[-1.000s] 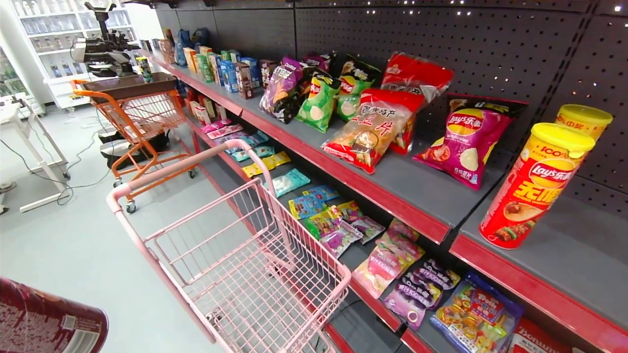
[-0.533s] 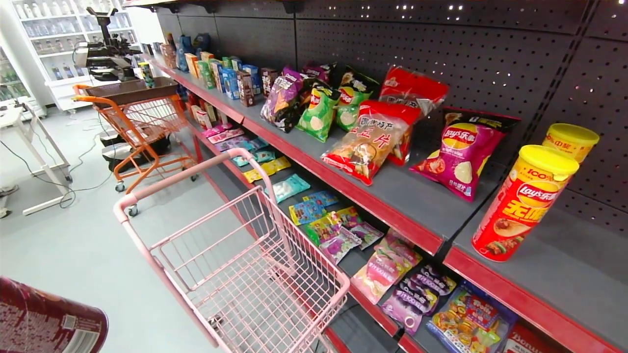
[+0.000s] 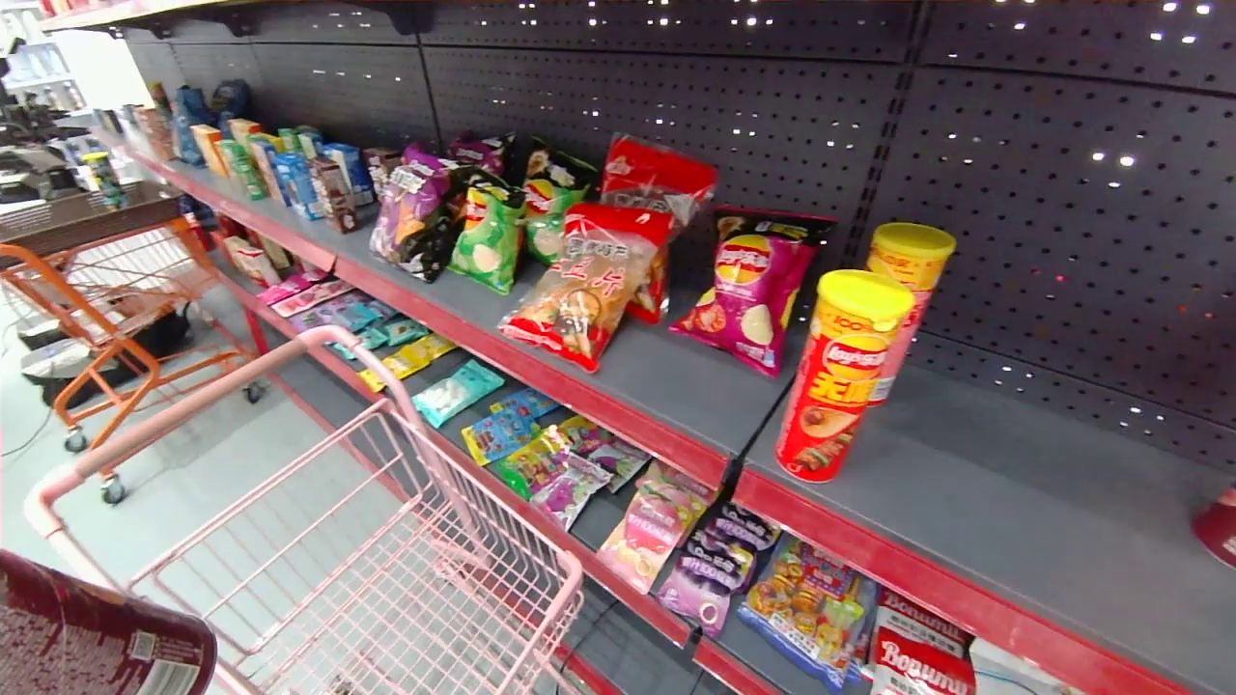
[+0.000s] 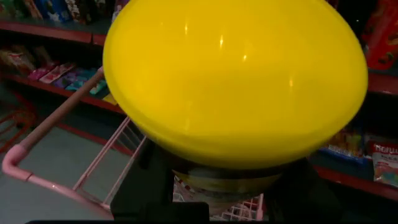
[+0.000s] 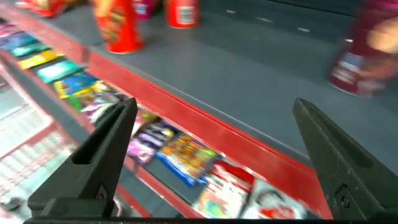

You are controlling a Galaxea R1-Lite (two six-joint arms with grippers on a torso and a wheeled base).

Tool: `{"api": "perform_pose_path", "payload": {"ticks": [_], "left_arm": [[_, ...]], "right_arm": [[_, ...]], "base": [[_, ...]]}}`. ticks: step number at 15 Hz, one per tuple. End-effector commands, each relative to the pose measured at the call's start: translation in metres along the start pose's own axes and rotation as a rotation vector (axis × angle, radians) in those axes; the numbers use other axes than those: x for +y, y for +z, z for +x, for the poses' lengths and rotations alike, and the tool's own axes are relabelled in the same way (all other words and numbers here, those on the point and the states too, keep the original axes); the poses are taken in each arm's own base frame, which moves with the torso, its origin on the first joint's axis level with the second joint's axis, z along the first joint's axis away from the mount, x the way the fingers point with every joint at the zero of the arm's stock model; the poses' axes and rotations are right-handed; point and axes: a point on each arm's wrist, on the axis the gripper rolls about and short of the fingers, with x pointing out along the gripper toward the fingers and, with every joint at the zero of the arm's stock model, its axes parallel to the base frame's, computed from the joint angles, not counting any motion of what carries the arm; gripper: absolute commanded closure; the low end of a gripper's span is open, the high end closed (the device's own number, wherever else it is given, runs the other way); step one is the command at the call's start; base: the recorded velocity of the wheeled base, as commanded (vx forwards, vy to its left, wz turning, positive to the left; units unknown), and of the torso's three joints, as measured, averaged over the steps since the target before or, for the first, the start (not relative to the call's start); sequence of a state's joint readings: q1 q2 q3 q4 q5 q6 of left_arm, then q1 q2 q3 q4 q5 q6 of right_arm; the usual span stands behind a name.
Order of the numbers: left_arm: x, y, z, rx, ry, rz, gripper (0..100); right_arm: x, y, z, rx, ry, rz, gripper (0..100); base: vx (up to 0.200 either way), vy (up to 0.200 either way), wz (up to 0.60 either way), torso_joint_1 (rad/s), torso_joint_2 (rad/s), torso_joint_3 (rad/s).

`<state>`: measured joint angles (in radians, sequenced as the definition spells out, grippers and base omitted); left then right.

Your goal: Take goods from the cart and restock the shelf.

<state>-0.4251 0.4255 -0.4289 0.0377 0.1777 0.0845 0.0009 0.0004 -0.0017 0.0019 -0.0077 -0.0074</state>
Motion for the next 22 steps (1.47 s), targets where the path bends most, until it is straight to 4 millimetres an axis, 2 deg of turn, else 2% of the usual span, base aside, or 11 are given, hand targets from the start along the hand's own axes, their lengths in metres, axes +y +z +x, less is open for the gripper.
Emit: {"api": "perform_pose_path", "payload": {"ticks": [1,10,14,22], "left_arm": [[0.000,0.000,-0.001,-0.006,0.001,-0.001,100],[0.000,-0.001,-0.003,-0.009,0.003,0.000,100],[0.001,-0.009,-0.012,0.013,-0.001,0.016,100],[0.002,-0.018,-0.020,0.071,0.009,0.131,100]], "right_arm": [[0.000,0.000,0.000,0.001,0.001,0.000,0],[0.000,0.000,0.000,-0.001,0.001,0.000,0],[0.000,0.000,0.000,0.001,0.002,0.001,0],[0.000,0.000,0.000,0.001,0.002,0.000,0]], "base": [[0.000,0.000,-0.60,0.002,0.00,0.002],[0.000,0.000,-0.60,0.003,0.00,0.003],[0.000,0.000,-0.60,0.006,0.00,0.000],[0.000,0.000,0.00,0.000,0.00,0.000]]}}
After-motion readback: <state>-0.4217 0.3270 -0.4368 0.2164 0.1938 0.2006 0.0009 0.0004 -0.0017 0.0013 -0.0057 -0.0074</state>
